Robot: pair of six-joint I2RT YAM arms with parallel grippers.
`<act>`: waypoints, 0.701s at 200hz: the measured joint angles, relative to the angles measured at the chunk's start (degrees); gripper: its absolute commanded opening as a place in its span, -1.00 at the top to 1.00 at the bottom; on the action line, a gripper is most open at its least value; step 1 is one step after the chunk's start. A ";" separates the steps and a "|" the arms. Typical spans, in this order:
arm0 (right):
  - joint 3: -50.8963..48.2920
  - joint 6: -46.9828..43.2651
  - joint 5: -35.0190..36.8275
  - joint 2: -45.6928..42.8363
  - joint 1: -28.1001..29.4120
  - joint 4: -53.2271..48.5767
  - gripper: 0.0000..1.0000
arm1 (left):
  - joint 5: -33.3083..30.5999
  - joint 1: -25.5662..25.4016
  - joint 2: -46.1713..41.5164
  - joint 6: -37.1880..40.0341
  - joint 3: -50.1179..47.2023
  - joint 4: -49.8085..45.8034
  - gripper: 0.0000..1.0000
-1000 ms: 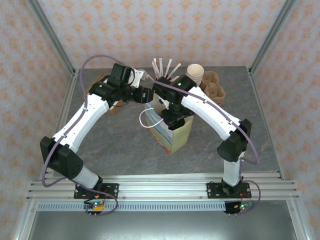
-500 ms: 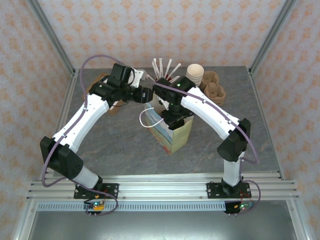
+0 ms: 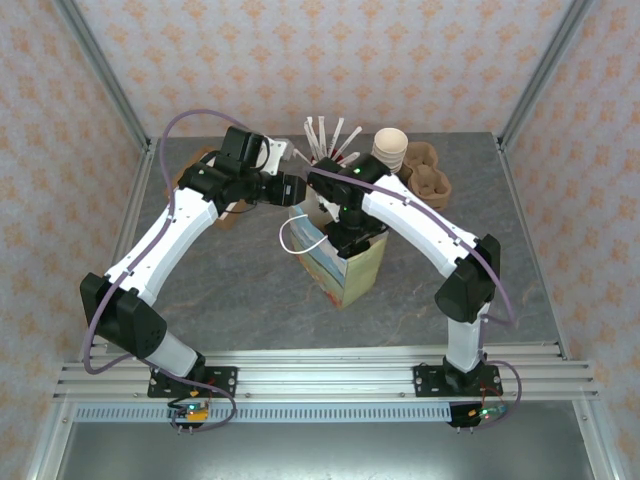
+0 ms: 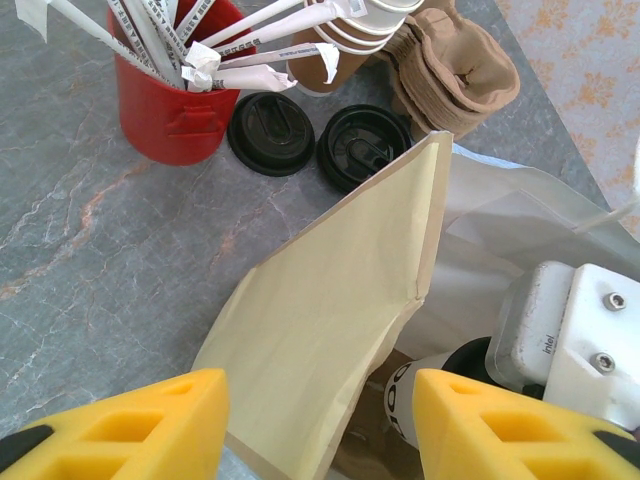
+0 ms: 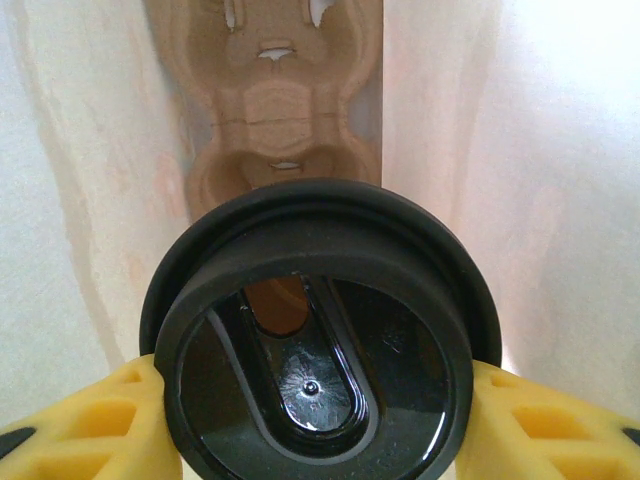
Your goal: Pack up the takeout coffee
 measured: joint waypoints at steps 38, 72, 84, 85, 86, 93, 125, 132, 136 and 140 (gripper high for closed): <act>-0.57 -0.37 -0.24 0.00 0.00 0.68 0.09 | -0.07 0.00 0.00 0.00 0.00 0.00 -0.05; -1.31 -0.37 -0.39 0.00 0.00 1.07 0.09 | -0.50 0.00 0.00 0.02 0.00 -0.02 -0.05; -1.60 -0.37 -0.39 0.00 0.00 1.22 0.09 | -0.68 0.00 0.00 0.02 0.00 -0.04 -0.05; -1.62 -0.37 -0.39 0.00 0.00 1.25 0.09 | -0.68 0.00 0.00 0.02 0.00 -0.04 -0.05; -1.64 -0.37 -0.39 0.00 0.00 1.27 0.09 | -0.70 0.00 0.00 0.02 0.00 -0.04 -0.05; -1.75 -0.37 -0.39 0.00 0.00 1.38 0.10 | -0.94 0.00 0.00 0.02 0.00 -0.11 -0.05; -2.49 -0.37 -0.39 0.00 0.00 2.08 0.10 | -1.49 0.00 0.00 0.02 0.00 -0.44 -0.05; -2.71 -0.37 -0.39 0.00 0.00 2.21 0.10 | -1.49 0.00 0.00 0.02 0.00 -0.44 -0.05; -2.80 -0.37 -0.39 0.00 0.00 2.23 0.10 | -1.49 0.00 0.00 0.02 0.00 -0.44 -0.05; -2.93 -0.37 -0.39 0.00 0.00 2.27 0.10 | -1.49 0.00 0.00 0.02 0.00 -0.44 -0.05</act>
